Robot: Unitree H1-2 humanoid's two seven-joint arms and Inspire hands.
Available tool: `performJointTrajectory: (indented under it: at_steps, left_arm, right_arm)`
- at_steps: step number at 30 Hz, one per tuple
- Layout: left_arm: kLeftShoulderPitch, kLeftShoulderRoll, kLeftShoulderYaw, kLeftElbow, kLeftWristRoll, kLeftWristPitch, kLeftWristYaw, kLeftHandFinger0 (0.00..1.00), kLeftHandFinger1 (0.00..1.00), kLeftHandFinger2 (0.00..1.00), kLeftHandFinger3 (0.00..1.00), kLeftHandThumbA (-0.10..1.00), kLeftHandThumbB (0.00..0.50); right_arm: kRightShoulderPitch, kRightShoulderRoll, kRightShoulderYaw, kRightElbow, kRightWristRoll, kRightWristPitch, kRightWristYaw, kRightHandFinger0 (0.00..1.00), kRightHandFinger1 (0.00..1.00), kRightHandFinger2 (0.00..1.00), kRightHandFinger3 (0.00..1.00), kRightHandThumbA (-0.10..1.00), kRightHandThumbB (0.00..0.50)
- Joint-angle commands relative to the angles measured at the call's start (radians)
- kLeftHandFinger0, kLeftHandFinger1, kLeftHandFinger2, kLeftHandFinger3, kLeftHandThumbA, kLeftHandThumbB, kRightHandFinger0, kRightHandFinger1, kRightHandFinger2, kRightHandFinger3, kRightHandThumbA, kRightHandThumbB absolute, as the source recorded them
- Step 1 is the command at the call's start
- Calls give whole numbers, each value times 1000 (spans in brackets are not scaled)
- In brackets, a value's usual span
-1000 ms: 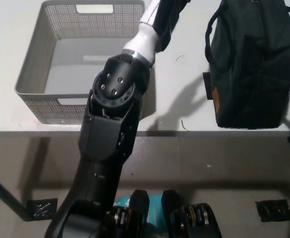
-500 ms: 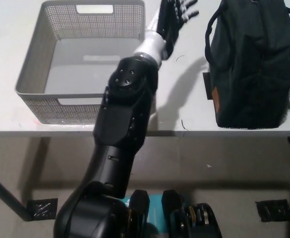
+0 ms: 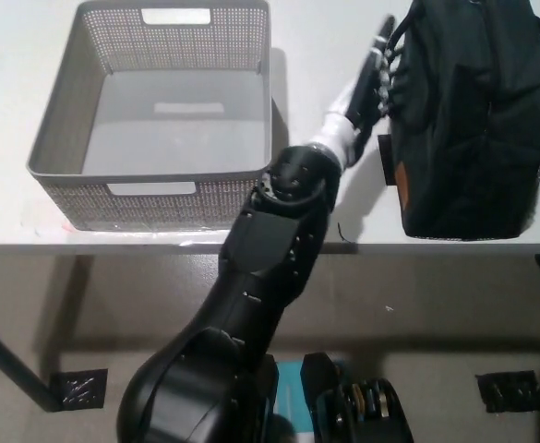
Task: Use both hands to pick up a lunch bag on the right hand side and place it into a container on the left hand side
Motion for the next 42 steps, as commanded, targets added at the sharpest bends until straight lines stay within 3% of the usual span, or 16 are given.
performJointTrajectory:
  at_steps: [1,9,12,13,18,20,22,23,25,29,30,31,34,39,42]
  left_arm:
    - [-19,-9,-57,26,44,-62,-23,1000,1000,1000,1000,1000,430]
    - [-44,2,-73,134,38,-85,-16,1000,1000,1000,1000,1000,427]
    - [-43,9,-74,170,37,-113,-7,1000,1000,1000,1000,1000,416]
    - [-41,11,-73,175,35,-120,-6,1000,1000,1000,1000,1000,418]
    - [-53,22,-109,246,74,-141,8,1000,1000,1000,1000,1000,438]
    - [-57,23,-119,262,81,-155,9,1000,1000,1000,1000,1000,408]
    - [-69,27,-130,281,91,-165,13,1000,1000,1000,1000,1000,401]
    - [-70,27,-138,290,94,-178,14,1000,1000,1000,1000,1000,379]
    - [-75,22,-162,304,114,-191,20,1000,1000,1000,1000,1000,350]
    - [-88,26,-186,334,123,-204,30,1000,1000,1000,1000,1000,380]
    - [-91,27,-187,332,117,-196,13,1000,1000,1000,1000,1000,419]
    - [-93,26,-188,326,113,-190,2,1000,1000,1000,1000,1000,426]
    - [-111,17,-195,325,111,-189,-13,1000,1000,1000,1000,1000,421]
    - [-135,-9,-208,325,106,-207,-43,1000,1000,1000,1000,1000,435]
    - [-144,-18,-207,321,99,-197,-57,1000,1000,1000,1000,1000,416]
  right_arm:
    - [-52,-20,-4,-17,35,-52,47,1000,1000,1000,1000,1000,253]
    - [-88,-3,5,75,33,-76,52,1000,1000,1000,1000,1000,241]
    - [-128,16,7,192,27,-96,45,1000,1000,1000,1000,1000,312]
    - [-136,22,6,214,30,-105,50,1000,1000,1000,1000,1000,314]
    - [-200,114,28,365,11,-123,38,1000,1000,1000,1000,1000,252]
    - [-221,156,24,389,24,-113,38,1000,1000,1000,1000,1000,249]
    - [-248,215,18,404,42,-107,35,1000,1000,1000,1000,1000,214]
    - [-254,240,12,405,54,-88,34,1000,1000,1000,1000,1000,241]
    - [-259,287,14,394,63,-85,29,1000,1000,1000,1000,1000,226]
    - [-262,318,51,346,-2,-68,-85,1000,1000,1000,1000,1000,209]
    - [-248,320,55,304,-5,-46,-108,1000,1000,1000,1000,1000,190]
    - [-238,320,59,278,-10,-39,-124,1000,1000,1000,1000,1000,189]
    - [-220,320,62,221,-11,-42,-161,1000,1000,1000,1000,1000,187]
    - [-162,319,56,73,5,-7,-211,1000,1000,1000,1000,1000,142]
    - [-141,314,64,13,-9,19,-240,1000,1000,1000,1000,1000,132]
